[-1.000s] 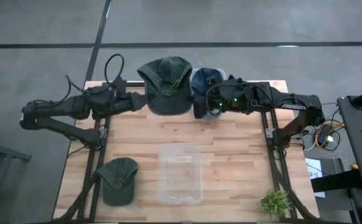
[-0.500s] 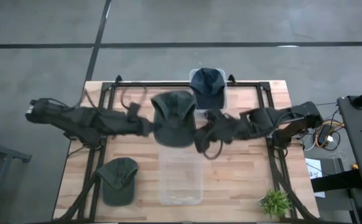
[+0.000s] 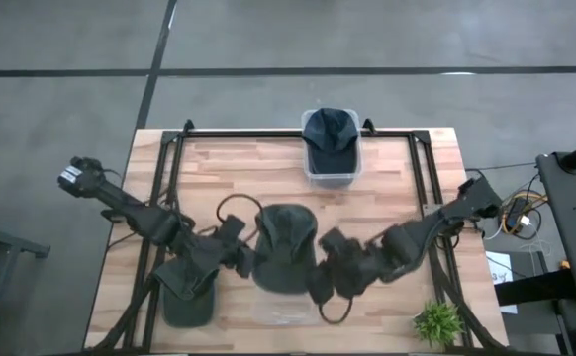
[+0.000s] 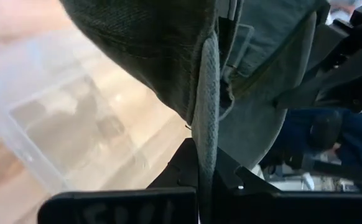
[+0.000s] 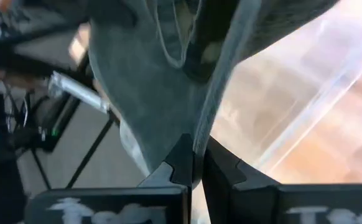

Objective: Pick & Place hat
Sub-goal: Put the top gray cap into the bottom transparent bin, then put the gray cap into the bottom transparent bin

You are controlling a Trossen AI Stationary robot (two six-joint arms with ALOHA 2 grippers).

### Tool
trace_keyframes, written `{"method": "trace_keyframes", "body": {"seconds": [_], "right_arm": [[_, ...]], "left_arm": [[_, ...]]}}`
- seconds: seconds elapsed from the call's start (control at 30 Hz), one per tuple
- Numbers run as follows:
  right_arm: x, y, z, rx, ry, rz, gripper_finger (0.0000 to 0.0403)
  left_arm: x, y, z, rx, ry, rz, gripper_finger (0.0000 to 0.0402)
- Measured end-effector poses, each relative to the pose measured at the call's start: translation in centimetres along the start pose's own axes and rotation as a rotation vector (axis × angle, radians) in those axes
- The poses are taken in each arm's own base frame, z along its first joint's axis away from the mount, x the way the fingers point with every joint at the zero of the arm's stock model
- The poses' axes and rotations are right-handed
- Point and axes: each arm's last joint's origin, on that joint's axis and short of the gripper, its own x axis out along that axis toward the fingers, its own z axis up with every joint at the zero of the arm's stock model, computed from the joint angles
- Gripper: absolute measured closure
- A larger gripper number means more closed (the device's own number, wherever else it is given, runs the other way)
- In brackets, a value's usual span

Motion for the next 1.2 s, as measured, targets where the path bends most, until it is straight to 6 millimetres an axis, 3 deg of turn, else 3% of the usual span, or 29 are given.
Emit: {"method": "trace_keyframes", "body": {"seconds": [0.17,0.33,0.6,0.73,0.87,1.2], "right_arm": [[2.4,0.4,-2.5,0.013,0.098,-0.025,0.0390],[3.8,0.6,-3.4,0.039,0.152,-0.039,0.0390],[4.4,0.3,-2.8,0.077,0.216,-0.054,0.0390],[4.5,0.3,-2.6,0.084,0.222,-0.056,0.0381],[4.5,0.3,-2.5,0.087,0.221,-0.049,0.0327],[4.2,0.2,-2.2,0.107,0.251,-0.056,0.0131]], "left_arm": [[1.2,0.3,-1.5,-0.013,0.082,0.036,0.0398],[3.0,0.7,-3.1,-0.019,0.185,0.074,0.0398],[5.2,1.4,-5.0,-0.047,0.357,0.115,0.0391],[5.3,1.5,-5.2,-0.019,0.386,0.111,0.0370],[4.3,1.0,-4.3,0.037,0.361,0.066,0.0336],[2.9,1.1,-3.7,0.015,0.364,0.092,0.0238]]}}
